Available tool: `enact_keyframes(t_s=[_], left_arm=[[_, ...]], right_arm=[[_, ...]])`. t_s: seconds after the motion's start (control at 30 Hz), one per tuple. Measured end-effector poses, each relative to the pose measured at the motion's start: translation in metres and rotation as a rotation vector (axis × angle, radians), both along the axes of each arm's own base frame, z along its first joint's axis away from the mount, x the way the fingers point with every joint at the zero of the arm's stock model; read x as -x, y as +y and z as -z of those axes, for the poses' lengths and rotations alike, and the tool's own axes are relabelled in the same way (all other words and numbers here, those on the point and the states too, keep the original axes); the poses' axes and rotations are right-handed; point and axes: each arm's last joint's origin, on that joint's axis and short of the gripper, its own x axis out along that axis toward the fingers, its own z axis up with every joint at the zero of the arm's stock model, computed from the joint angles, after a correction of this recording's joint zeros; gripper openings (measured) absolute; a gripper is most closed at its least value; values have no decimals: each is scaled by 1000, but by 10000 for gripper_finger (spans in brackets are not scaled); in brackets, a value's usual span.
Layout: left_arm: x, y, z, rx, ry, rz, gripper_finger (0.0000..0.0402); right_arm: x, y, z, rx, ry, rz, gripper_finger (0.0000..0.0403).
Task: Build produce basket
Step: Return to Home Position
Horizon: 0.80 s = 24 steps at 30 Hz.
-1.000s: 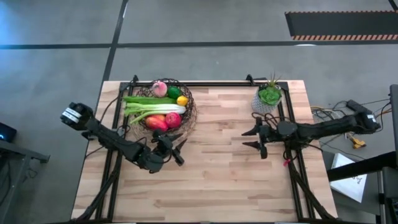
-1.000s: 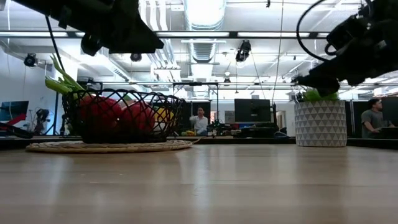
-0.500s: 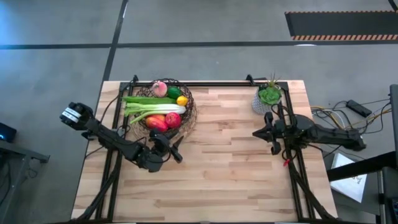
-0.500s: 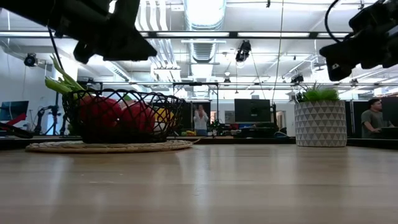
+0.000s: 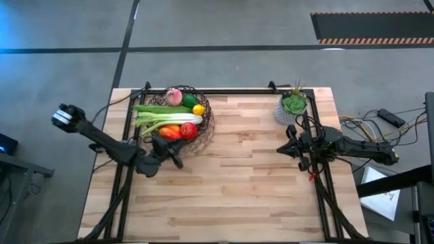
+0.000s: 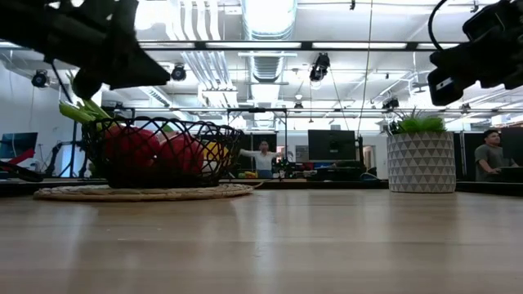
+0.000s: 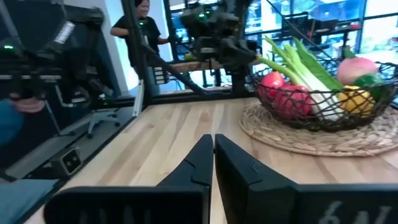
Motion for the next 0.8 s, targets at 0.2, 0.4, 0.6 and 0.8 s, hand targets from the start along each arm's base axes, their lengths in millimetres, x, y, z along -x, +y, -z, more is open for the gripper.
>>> enact_keyframes(t_s=[0.2, 0.4, 0.6, 0.8], left_arm=[[34, 18, 4, 45, -79, 20, 3], [63, 32, 20, 88, -149, 84, 1], [82, 43, 28, 53, -204, 148, 0], [96, 50, 11, -45, -292, 239, 0]], right_arm=[[0, 0, 0, -5, 2, -12, 9], [0, 0, 1, -3, 3, -11, 9], [0, 0, 1, 6, 2, -11, 9], [0, 0, 1, 13, 2, -11, 9]])
